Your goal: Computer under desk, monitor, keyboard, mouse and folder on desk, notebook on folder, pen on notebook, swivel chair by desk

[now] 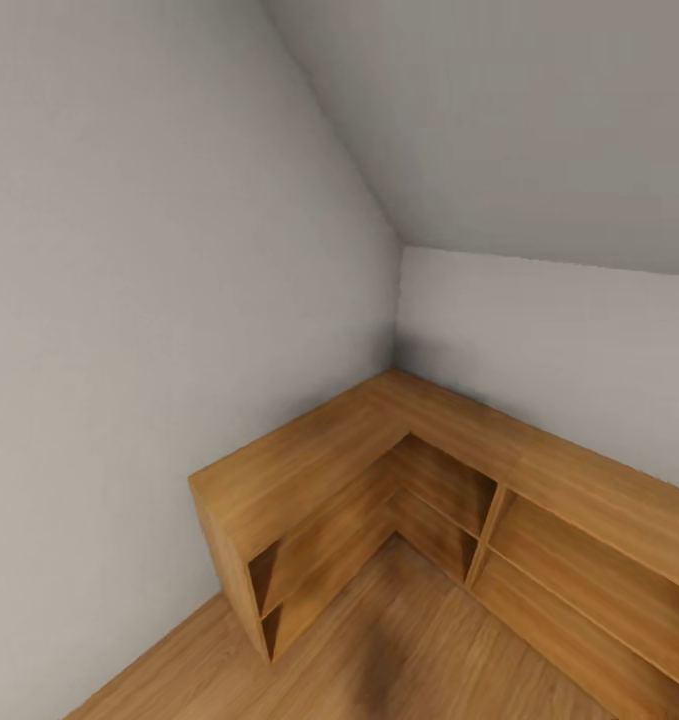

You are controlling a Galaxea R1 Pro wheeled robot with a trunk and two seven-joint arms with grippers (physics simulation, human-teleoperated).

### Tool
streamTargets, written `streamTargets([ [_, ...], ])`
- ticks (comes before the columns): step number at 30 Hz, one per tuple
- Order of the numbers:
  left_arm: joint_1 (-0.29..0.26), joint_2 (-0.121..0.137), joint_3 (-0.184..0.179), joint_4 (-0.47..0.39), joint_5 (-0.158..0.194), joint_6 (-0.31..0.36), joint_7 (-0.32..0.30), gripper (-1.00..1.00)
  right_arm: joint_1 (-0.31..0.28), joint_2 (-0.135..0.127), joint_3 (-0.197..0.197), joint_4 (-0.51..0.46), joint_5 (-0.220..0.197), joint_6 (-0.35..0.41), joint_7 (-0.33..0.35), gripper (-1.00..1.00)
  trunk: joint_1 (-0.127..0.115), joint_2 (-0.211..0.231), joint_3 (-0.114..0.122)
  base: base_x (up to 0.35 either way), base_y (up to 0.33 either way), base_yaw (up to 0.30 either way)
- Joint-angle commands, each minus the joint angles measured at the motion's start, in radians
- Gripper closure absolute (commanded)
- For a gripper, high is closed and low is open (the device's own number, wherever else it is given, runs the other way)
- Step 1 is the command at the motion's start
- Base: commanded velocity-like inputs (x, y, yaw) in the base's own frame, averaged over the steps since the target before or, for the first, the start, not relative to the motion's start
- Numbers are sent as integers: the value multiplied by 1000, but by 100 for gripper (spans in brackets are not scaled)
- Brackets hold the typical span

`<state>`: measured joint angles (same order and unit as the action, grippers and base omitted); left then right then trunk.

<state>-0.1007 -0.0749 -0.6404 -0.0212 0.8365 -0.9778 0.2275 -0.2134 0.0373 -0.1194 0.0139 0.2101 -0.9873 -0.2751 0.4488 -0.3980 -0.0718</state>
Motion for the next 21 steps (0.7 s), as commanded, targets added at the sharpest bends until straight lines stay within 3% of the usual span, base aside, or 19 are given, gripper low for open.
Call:
streamTargets([
  [1,-1,0,-8,0,-1,-2,10,-100,-1,0,-8,1,11,-3,-4,-100,1,-2,-2,316,0,-297],
  [15,-1,0,-8,0,-1,-2,11,-100,-1,-7,-8,1,11,-5,-4,-100,1,-2,-2,322,0,-297],
  [21,-1,1,-7,0,-1,-2,11,-100,-1,-8,-8,2,11,-5,-3,-100,1,-2,-2,149,0,-297],
])
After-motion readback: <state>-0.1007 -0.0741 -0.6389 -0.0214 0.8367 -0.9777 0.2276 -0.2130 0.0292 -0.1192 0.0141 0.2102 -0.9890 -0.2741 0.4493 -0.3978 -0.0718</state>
